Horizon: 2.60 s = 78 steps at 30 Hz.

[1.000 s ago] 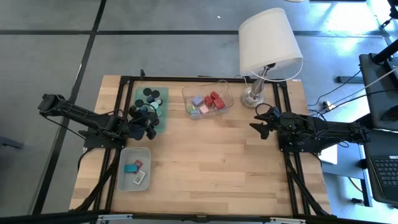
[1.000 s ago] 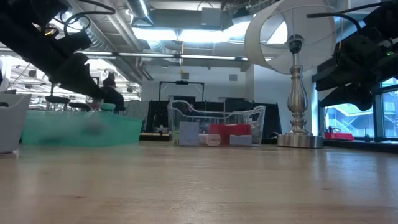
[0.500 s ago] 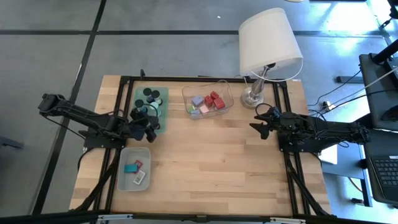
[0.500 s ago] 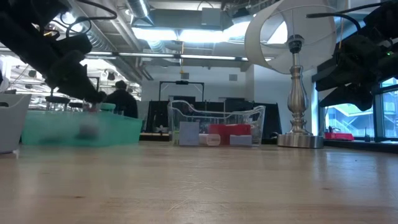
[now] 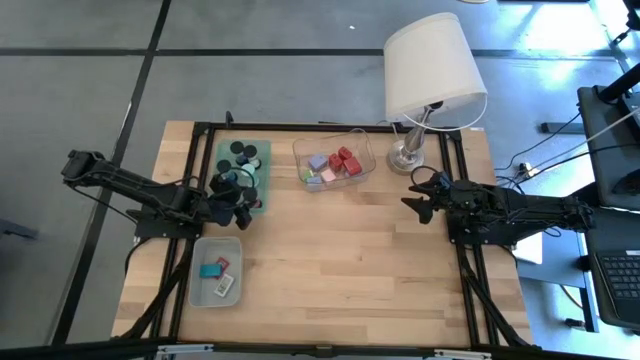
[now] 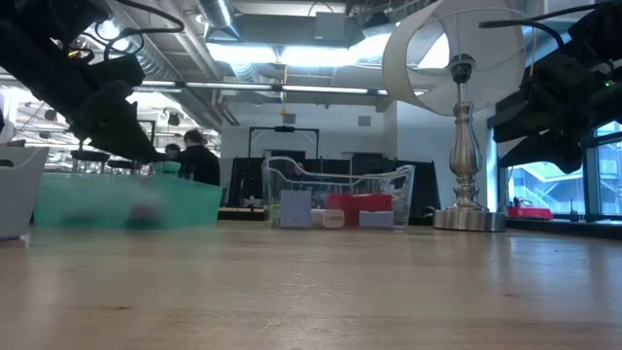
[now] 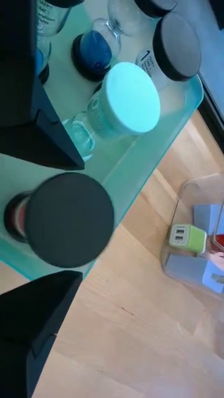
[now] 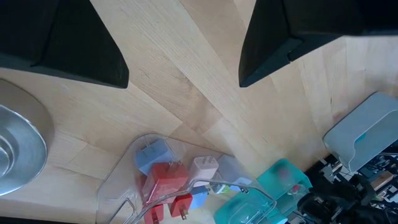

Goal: Pick & Place Office items
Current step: Put the red hourglass into the green bin, then return to Home Position

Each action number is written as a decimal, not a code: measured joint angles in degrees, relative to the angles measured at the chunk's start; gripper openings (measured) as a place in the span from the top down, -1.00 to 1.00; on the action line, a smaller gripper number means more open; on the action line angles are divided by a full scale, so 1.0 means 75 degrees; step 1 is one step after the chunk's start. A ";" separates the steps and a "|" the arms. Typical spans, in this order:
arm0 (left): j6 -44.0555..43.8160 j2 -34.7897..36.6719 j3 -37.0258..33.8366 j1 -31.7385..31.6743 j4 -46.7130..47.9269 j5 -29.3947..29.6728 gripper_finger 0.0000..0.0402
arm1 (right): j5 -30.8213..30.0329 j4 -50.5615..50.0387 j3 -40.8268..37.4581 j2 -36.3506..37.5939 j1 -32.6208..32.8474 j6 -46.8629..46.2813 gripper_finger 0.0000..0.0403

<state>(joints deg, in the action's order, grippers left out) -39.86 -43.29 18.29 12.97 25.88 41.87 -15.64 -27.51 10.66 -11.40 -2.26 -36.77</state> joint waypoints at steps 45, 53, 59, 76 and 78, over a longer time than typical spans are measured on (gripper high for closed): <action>0.3664 0.3611 0.1435 -0.0346 -0.2302 -0.0189 -0.44 | 0.0006 0.0000 0.0000 0.0002 0.0000 0.0000 -0.52; 0.2929 0.4810 -0.0196 -0.0358 -0.3643 -0.0117 -0.45 | 0.0029 0.0000 0.0000 0.0003 -0.0001 0.0000 -0.52; 0.2934 0.5382 -0.1103 -0.0358 -0.4324 0.0070 -0.45 | 0.0026 0.0000 0.0000 0.0001 -0.0001 0.0000 -0.52; 0.3330 0.5767 -0.2370 -0.0358 -0.4282 0.0060 -0.45 | 0.0023 0.0000 0.0000 0.0003 0.0000 0.0000 -0.52; 0.3313 0.5765 -0.2370 -0.0358 -0.3988 0.0074 -0.45 | 0.0020 0.0000 0.0000 0.0002 0.0002 0.0000 -0.52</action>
<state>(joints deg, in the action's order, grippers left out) -15.01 -0.05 0.51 10.28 -4.03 42.43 -15.49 -27.51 10.66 -11.38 -2.24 -36.77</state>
